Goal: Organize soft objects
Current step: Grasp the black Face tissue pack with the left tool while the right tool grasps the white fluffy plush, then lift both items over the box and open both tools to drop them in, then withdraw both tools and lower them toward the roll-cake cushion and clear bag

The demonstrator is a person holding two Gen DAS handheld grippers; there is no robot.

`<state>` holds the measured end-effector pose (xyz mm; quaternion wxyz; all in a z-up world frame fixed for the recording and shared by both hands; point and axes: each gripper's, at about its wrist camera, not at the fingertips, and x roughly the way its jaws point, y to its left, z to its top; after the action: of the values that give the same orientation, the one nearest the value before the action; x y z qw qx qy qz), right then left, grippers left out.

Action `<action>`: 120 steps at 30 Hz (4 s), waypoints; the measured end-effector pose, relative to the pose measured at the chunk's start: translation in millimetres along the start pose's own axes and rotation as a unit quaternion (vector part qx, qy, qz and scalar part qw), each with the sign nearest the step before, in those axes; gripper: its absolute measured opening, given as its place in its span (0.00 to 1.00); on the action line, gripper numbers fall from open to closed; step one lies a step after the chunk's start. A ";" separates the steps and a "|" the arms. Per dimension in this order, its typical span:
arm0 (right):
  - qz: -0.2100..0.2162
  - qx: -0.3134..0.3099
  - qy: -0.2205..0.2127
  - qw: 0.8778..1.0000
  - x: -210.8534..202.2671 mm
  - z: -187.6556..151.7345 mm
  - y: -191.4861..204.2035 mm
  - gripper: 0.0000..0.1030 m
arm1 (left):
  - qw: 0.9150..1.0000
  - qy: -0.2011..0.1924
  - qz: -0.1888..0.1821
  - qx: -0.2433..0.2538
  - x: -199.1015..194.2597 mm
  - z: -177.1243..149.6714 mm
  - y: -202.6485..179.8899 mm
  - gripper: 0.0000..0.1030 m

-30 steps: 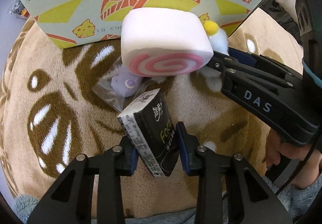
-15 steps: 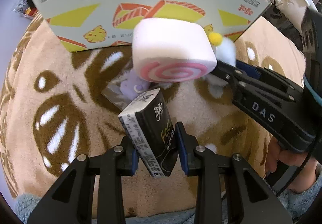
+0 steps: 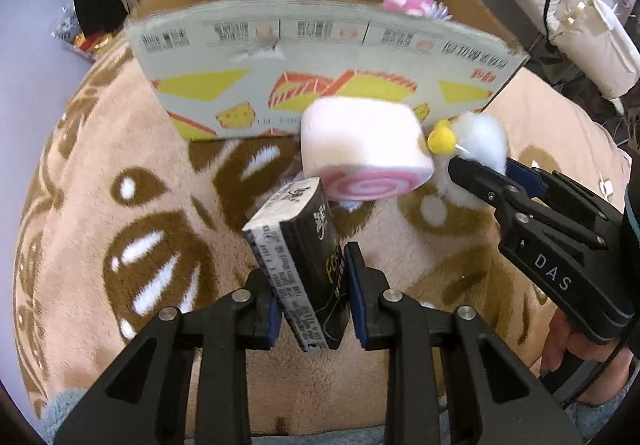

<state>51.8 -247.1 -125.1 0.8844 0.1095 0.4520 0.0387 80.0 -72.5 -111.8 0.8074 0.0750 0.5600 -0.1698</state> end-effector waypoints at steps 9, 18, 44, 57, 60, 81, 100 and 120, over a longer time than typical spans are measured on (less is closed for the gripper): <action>-0.019 -0.004 -0.053 0.998 -41.6 4.7 8.4 0.35 | 0.997 -0.080 0.019 0.000 -36.2 1.6 -7.3 0.24; -0.031 -0.025 -0.092 0.995 -69.3 8.8 17.4 0.35 | 0.993 -0.119 0.016 0.017 -53.8 -3.0 -26.4 0.20; -0.006 -0.037 -0.213 0.976 -96.8 70.8 31.6 0.35 | 0.962 -0.262 0.074 0.033 -100.4 48.5 -16.6 0.21; -0.018 -0.040 -0.211 0.977 -70.4 101.3 24.8 0.36 | 0.953 -0.283 0.088 0.059 -88.1 92.0 -18.9 0.21; -0.016 -0.044 -0.195 0.980 -57.5 103.4 23.5 0.36 | 0.957 -0.270 0.084 0.056 -75.3 95.1 -16.8 0.21; -0.022 -0.052 -0.128 0.990 -22.0 93.6 20.1 0.49 | 0.974 -0.209 0.086 0.005 -34.0 102.4 8.2 0.56; -0.047 -0.056 -0.114 0.991 -51.9 63.3 34.6 0.90 | 0.976 -0.184 0.105 -0.048 -62.3 72.6 42.1 0.85; -0.046 -0.064 -0.109 0.991 -80.7 22.7 59.5 0.92 | 0.983 -0.155 0.096 -0.033 -91.2 17.1 36.8 0.88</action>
<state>24.5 -206.2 -34.7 0.9345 0.0356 0.3539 0.0139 79.5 -26.2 -23.4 0.8989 0.0744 0.4238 -0.0829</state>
